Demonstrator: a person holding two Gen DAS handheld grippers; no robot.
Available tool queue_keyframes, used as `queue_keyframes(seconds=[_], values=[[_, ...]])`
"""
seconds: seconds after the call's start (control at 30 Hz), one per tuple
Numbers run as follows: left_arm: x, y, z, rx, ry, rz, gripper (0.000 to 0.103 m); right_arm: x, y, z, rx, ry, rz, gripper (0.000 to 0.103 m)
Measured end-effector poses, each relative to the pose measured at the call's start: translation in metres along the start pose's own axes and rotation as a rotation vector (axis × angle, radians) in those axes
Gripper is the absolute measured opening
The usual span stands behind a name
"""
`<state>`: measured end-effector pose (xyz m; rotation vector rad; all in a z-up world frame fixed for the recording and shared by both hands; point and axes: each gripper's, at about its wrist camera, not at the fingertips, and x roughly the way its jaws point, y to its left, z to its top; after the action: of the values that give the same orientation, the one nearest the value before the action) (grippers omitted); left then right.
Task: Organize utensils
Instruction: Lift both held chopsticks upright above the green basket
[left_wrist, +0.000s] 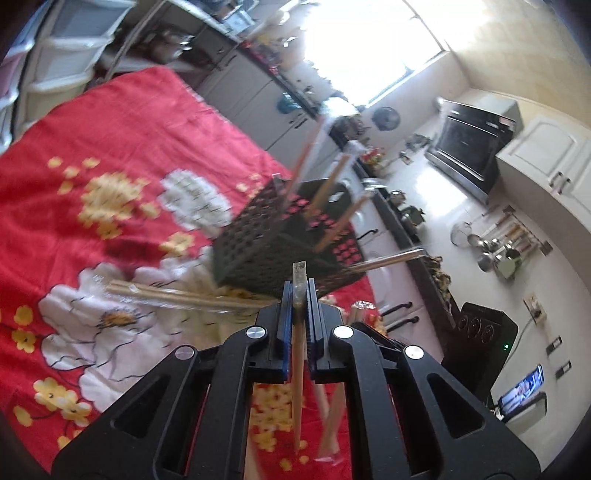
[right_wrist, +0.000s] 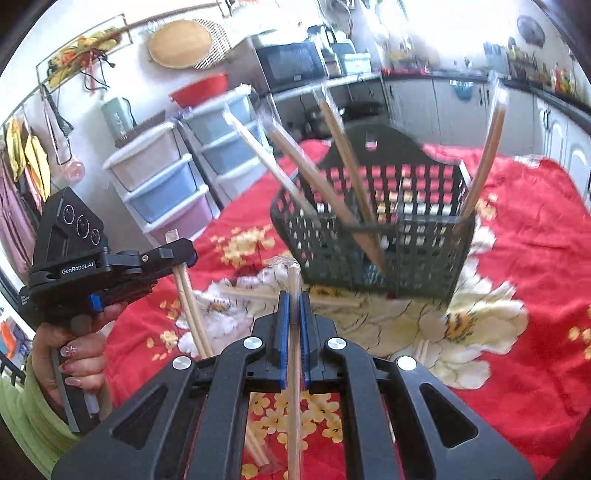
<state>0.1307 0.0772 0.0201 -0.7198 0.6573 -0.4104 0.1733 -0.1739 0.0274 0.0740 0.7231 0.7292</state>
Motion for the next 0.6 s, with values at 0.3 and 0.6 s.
queue_keyframes(seconds=[0.3, 0.6], values=[[0.007, -0.047, 0.01, 0.116, -0.022, -0.035, 0.003, -0.04, 0.008, 0.015, -0.033, -0.153, -0.026, 0.006], [0.009, -0.09, 0.031, 0.232, -0.063, -0.048, 0.003, -0.07, 0.001, 0.038, -0.052, -0.282, -0.046, 0.006]])
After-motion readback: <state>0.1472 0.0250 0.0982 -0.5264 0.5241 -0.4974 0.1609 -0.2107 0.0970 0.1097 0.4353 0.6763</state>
